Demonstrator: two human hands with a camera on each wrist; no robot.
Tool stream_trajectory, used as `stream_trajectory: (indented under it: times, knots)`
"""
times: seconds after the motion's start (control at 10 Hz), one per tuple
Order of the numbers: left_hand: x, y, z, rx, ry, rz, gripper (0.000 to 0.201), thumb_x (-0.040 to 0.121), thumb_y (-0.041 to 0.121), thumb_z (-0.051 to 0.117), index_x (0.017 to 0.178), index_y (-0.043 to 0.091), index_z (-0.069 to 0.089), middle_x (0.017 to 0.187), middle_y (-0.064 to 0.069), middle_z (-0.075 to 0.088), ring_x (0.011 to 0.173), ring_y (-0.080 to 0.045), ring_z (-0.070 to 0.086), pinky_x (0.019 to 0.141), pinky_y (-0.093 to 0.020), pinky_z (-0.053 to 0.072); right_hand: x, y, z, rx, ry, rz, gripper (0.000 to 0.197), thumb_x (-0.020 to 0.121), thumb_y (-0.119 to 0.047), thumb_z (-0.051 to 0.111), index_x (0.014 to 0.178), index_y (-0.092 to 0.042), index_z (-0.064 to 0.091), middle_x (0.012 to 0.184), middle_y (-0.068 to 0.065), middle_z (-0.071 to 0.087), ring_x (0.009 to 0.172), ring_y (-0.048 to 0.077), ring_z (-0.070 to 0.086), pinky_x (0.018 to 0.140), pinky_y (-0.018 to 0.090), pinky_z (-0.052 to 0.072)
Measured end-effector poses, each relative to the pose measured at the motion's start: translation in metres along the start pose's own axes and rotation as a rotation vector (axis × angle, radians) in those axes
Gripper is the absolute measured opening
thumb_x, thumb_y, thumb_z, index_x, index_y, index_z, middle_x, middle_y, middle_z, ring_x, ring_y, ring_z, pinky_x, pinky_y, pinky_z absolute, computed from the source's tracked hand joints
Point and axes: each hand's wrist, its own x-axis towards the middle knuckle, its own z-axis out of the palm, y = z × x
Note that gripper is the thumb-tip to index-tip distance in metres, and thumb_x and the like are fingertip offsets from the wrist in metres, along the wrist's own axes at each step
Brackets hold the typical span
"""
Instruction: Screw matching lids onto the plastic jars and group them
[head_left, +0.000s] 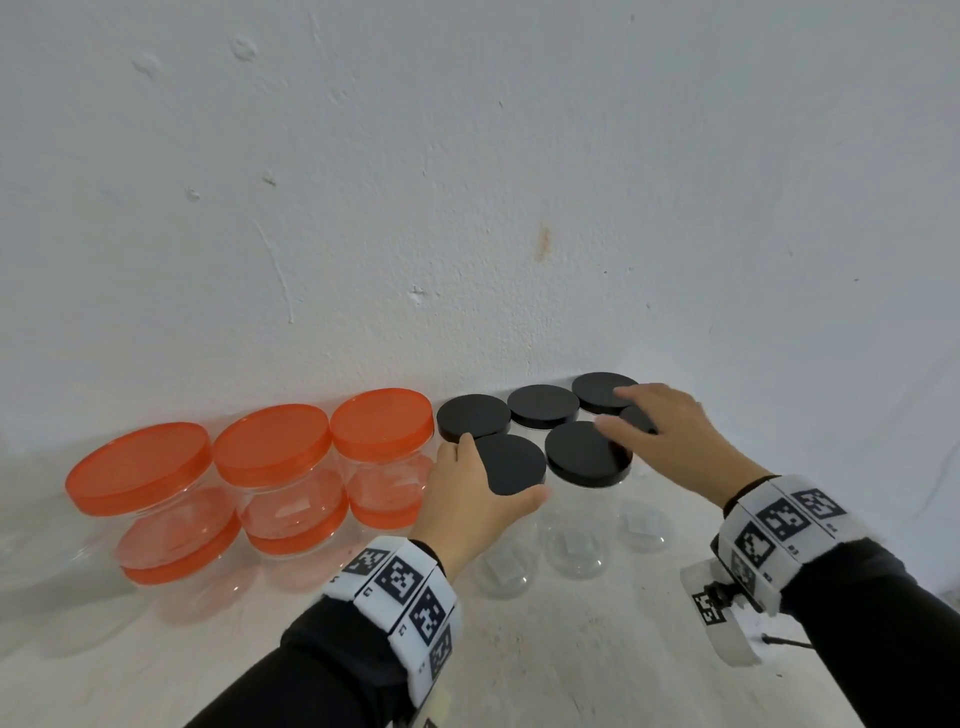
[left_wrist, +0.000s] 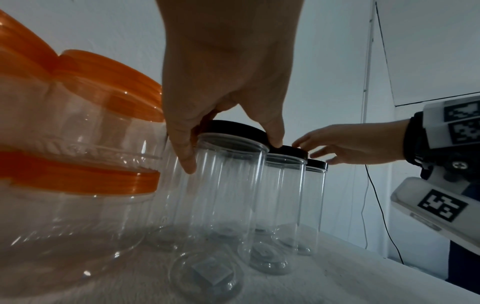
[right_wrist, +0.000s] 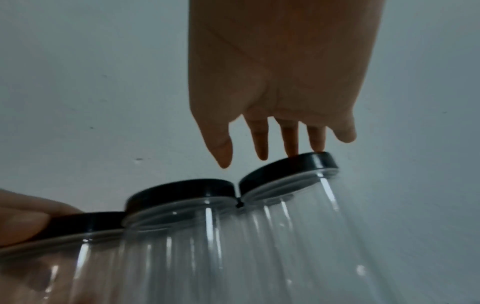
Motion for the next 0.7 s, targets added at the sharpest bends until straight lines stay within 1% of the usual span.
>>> stream_trajectory:
  times: [0.1,0.2,0.3,0.4,0.5,0.6,0.7]
  knots:
    - [-0.001,-0.003,-0.001,-0.047,-0.009,0.001,0.094,0.07,0.057,0.073,0.142,0.012,0.033,0.137,-0.006,0.039,0.126,-0.021,0.041,0.103,-0.04,0.043,-0.003,0.018,-0.006,0.037,0.017,0.182,0.055,0.088,-0.033,0.061,0.14,-0.025,0.044,0.146,0.003,0.034,0.135,0.027,0.023,0.111,0.046,0.029]
    - [-0.003,-0.005,0.001,-0.071,-0.011,0.016,0.088,0.071,0.053,0.074,0.141,0.015,0.035,0.134,-0.005,0.041,0.123,-0.019,0.043,0.102,-0.039,0.044,-0.008,0.031,-0.002,0.135,-0.074,0.263,0.06,0.086,-0.023,0.065,0.141,-0.024,0.041,0.143,0.005,0.028,0.123,0.026,0.035,0.097,0.037,0.039]
    - [-0.004,-0.004,0.0,-0.081,-0.022,0.016,0.09,0.074,0.051,0.073,0.144,0.013,0.031,0.137,-0.006,0.04,0.126,-0.021,0.043,0.103,-0.04,0.044,-0.01,0.035,0.001,0.195,-0.051,0.253,0.061,0.086,-0.022,0.068,0.141,-0.021,0.04,0.124,0.0,0.031,0.096,0.015,0.044,0.074,0.021,0.037]
    - [-0.005,-0.004,-0.001,-0.108,-0.048,0.013,0.091,0.075,0.05,0.073,0.145,0.013,0.029,0.137,-0.006,0.041,0.126,-0.021,0.044,0.103,-0.04,0.044,-0.009,0.035,0.0,0.172,-0.065,0.244,0.064,0.086,-0.025,0.069,0.142,-0.02,0.039,0.12,-0.001,0.031,0.094,0.013,0.044,0.066,0.013,0.035]
    - [-0.01,-0.003,-0.005,-0.131,-0.109,0.006,0.098,0.075,0.05,0.073,0.15,0.016,0.019,0.143,-0.006,0.034,0.131,-0.022,0.039,0.108,-0.041,0.04,-0.012,0.031,-0.005,0.137,-0.13,0.247,0.065,0.087,-0.028,0.068,0.144,-0.022,0.036,0.132,0.004,0.032,0.106,0.019,0.044,0.081,0.023,0.04]
    - [-0.018,-0.007,-0.014,-0.121,-0.128,0.02,0.101,0.079,0.05,0.07,0.153,0.019,0.009,0.153,-0.004,0.022,0.141,-0.02,0.028,0.113,-0.033,0.029,-0.016,0.027,-0.008,0.063,-0.114,0.241,0.067,0.087,-0.032,0.066,0.145,-0.023,0.032,0.147,0.008,0.024,0.128,0.029,0.033,0.102,0.04,0.039]
    - [-0.037,-0.009,-0.031,-0.111,-0.091,0.129,0.078,0.085,0.048,0.065,0.148,0.029,0.023,0.143,0.007,0.033,0.136,-0.012,0.032,0.1,-0.023,0.03,-0.026,0.019,-0.008,0.066,0.047,0.121,0.055,0.089,-0.027,0.065,0.139,-0.021,0.042,0.143,0.004,0.033,0.126,0.026,0.033,0.101,0.039,0.039]
